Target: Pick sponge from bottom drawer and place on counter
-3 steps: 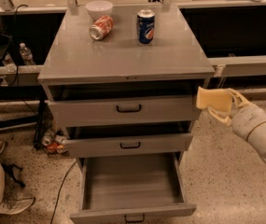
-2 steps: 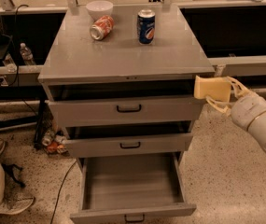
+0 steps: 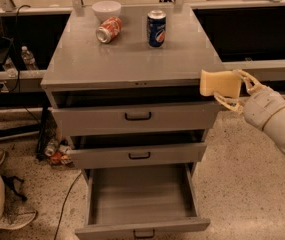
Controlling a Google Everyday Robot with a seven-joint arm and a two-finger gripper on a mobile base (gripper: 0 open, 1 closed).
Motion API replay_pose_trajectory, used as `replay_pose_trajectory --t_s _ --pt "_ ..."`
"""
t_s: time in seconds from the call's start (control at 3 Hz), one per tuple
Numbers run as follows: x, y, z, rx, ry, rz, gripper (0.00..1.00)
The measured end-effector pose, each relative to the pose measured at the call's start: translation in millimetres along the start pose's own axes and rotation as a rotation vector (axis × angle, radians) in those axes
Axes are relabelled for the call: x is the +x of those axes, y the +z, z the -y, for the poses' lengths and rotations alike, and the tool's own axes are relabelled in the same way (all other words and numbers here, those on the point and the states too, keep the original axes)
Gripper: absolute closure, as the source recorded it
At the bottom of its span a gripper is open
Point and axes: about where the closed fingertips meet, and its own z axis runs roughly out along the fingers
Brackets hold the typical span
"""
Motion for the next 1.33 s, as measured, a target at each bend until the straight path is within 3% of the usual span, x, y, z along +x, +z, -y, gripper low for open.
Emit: replay_pose_trajectory --t_s 0.33,1.0,1.33 --pt "-6.4 14.3 4.6 -0.007 -0.025 0.017 1.0" --pt "-31.7 64.1 47.9 0.033 -0.11 0.074 1.0" --pt "-31.0 92.8 65.1 0.056 -0.09 0.098 1.0"
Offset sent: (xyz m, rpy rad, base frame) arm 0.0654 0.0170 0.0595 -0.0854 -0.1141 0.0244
